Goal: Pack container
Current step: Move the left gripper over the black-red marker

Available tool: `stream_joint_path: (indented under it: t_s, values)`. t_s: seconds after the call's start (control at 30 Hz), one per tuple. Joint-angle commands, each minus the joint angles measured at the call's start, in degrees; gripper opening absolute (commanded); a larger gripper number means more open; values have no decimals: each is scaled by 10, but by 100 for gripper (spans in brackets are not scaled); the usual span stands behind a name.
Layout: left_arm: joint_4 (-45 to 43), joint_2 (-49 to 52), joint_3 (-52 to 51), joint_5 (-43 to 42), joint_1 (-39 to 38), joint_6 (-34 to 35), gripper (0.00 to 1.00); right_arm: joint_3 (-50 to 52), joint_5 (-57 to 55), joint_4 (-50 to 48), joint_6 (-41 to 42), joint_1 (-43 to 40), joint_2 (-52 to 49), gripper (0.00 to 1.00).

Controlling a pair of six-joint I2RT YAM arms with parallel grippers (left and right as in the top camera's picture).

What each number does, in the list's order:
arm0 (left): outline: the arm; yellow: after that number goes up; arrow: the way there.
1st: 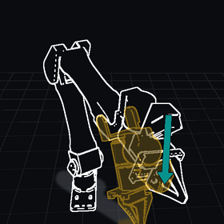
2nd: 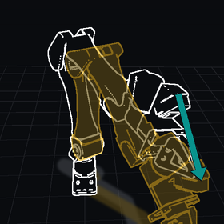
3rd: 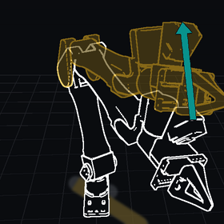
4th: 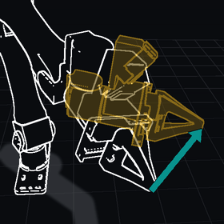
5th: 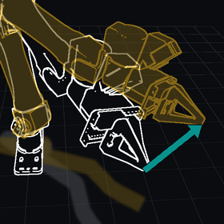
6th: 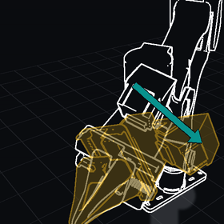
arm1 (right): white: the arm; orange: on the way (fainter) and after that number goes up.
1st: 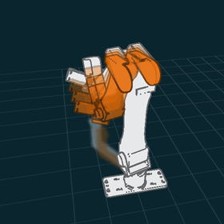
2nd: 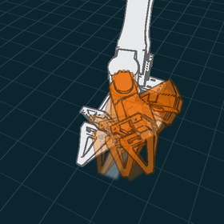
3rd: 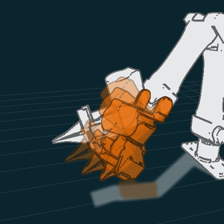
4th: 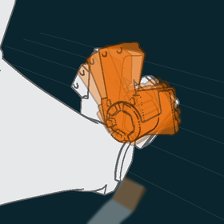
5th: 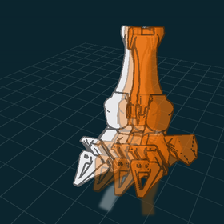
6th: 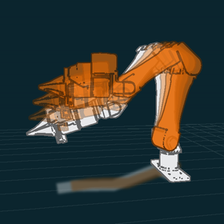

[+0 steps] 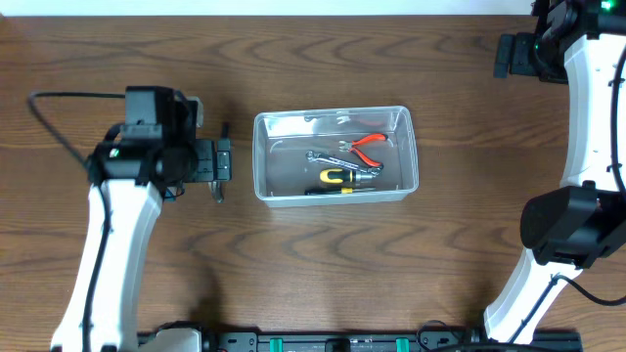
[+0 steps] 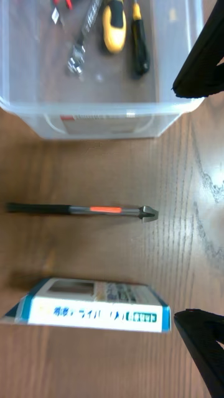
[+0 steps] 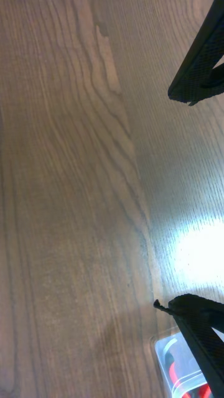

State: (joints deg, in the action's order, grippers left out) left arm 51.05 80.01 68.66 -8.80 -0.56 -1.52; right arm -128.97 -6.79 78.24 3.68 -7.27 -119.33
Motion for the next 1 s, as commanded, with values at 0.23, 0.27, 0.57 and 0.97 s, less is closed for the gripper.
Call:
stream_joint_path:
  t_s: [0.23,0.27,0.57,0.97]
  values:
    - [3,83,18,24,-1,7,99,-6,-4,0,-1,-2,1,99]
    - [3,88,18,24,-1,7,100,-6,-4,0,-1,-2,1,99]
    - [3,143,17,46,-1,1,83,-6,-4,0,-1,-2,1,99]
    - [2,228,17,46,-1,1,77,-6,-4,0,-1,-2,1,99]
